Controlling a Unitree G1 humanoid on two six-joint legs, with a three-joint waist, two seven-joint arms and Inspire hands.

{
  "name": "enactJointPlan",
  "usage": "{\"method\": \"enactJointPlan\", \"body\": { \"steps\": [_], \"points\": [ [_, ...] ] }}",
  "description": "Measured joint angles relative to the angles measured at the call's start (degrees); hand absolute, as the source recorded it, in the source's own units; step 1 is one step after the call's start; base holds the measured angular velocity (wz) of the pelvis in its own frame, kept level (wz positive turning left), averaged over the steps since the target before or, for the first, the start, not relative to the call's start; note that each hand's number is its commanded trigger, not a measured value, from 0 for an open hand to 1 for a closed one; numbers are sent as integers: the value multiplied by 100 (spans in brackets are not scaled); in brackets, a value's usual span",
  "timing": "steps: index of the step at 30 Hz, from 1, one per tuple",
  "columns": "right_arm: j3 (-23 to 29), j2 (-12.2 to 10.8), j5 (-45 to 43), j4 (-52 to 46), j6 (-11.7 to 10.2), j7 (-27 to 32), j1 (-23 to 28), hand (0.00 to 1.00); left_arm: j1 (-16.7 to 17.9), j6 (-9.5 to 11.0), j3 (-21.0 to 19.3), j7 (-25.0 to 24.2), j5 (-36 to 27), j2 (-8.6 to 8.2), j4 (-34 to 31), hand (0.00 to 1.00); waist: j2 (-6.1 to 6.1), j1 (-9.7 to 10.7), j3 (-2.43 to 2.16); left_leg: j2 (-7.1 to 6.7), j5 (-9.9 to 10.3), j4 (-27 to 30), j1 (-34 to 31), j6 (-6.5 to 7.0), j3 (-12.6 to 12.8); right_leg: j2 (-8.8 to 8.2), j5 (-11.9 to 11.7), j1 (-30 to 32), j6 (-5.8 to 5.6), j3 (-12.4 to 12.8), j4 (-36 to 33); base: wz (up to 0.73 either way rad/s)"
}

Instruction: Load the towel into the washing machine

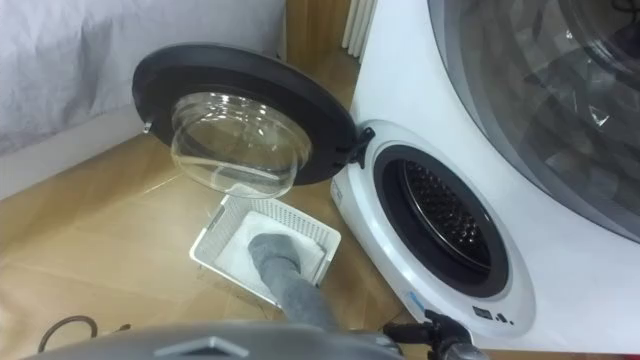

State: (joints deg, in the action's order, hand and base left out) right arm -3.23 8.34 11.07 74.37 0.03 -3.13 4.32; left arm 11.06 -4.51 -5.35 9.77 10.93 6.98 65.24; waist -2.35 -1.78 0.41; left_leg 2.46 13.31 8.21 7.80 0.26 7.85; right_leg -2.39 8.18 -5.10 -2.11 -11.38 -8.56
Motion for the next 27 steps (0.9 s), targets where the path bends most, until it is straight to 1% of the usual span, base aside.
{"method": "enactJointPlan", "body": {
  "steps": [13,14,17,18,20,22,24,25,27],
  "points": [
    [-2,13,-3,-20,-137,-23,0,0,-15,1,16,-55,5,5,5,0,25,11,3,0,1,13,-63,0,-18,-3,0,46,0,-59,0,0],
    [-2,15,-4,-25,-143,-23,-5,0,-45,1,116,-55,5,21,-4,0,29,20,-4,-1,1,33,-119,1,-31,-7,-1,85,2,-73,-2,3],
    [-2,29,-14,-25,-149,-24,-63,0,-147,19,121,-68,57,22,-10,0,47,21,-10,-3,0,90,-312,1,-42,-12,-19,242,28,-95,-1,0],
    [-2,30,-13,-23,-152,-26,-67,0,-156,31,123,-69,136,21,-11,0,52,24,-11,-3,0,104,-348,1,-51,-15,-19,262,28,-111,-2,6],
    [-26,65,-30,0,-192,-84,-118,0,-238,115,128,-66,438,4,-11,0,76,28,-33,-3,0,144,-510,2,-48,-21,-26,418,38,-123,-13,2],
    [-89,86,-69,20,-195,-92,-193,0,-375,143,206,-62,552,7,-10,0,86,33,-35,-3,-2,194,-669,3,-52,-28,-37,559,53,-133,-27,0],
    [-184,98,-68,124,-198,-122,-299,0,-504,210,309,-54,627,13,-3,0,105,35,-27,-2,-3,254,-805,4,-59,-34,-44,669,63,-136,-34,0],
    [-241,112,-69,150,-208,-129,-353,0,-596,238,429,-39,628,20,28,0,111,51,-24,-3,-4,289,-854,4,-60,-39,-45,728,63,-124,-48,0],
    [-322,112,-78,194,-251,-124,-512,0,-755,247,563,-29,699,28,80,0,121,67,-10,-3,-4,371,-1019,4,-59,-56,-44,868,62,-130,-134,0]
  ]
}}
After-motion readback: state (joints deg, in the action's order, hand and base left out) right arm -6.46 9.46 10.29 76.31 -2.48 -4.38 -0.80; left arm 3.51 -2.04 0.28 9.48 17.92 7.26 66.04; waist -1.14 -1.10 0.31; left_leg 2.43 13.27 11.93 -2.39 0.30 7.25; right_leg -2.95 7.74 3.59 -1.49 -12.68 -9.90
